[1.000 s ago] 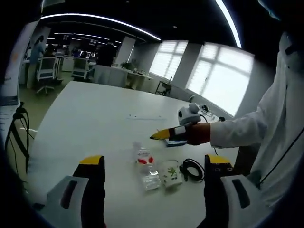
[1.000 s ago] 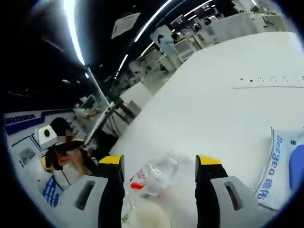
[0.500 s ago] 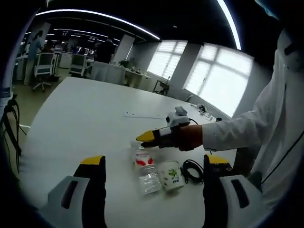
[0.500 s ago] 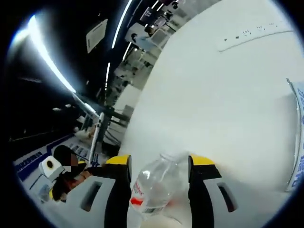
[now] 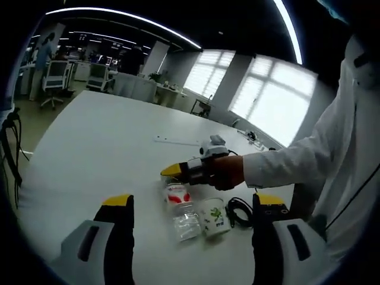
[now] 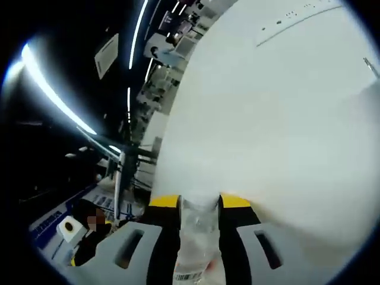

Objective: Arrange the tabletop items into an orderly group along one side of the table until the central work area is clear of visible clutter.

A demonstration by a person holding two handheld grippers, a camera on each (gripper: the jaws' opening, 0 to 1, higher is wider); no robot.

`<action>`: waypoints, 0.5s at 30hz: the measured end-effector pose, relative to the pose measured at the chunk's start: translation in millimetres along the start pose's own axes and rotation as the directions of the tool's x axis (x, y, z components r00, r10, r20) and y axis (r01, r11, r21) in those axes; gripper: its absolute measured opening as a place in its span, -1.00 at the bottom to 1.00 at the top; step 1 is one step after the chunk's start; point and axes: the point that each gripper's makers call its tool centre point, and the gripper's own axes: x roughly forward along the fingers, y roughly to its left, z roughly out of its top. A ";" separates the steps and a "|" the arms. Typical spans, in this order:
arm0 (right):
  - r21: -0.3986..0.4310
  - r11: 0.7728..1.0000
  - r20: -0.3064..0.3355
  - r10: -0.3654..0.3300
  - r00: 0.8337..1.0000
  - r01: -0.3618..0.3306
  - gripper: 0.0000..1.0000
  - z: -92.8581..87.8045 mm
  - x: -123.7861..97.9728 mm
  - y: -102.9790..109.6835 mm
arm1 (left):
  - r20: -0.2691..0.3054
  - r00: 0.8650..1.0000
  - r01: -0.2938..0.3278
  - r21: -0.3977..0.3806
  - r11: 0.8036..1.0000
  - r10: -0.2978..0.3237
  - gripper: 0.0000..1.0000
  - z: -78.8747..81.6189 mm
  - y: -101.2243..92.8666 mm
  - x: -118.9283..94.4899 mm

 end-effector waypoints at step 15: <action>-0.113 0.993 0.009 0.034 0.999 -0.033 -0.61 2.1 -2.2 22.6 | -0.021 0.999 0.037 0.021 0.999 -0.037 0.62 1.6 7.2 10.6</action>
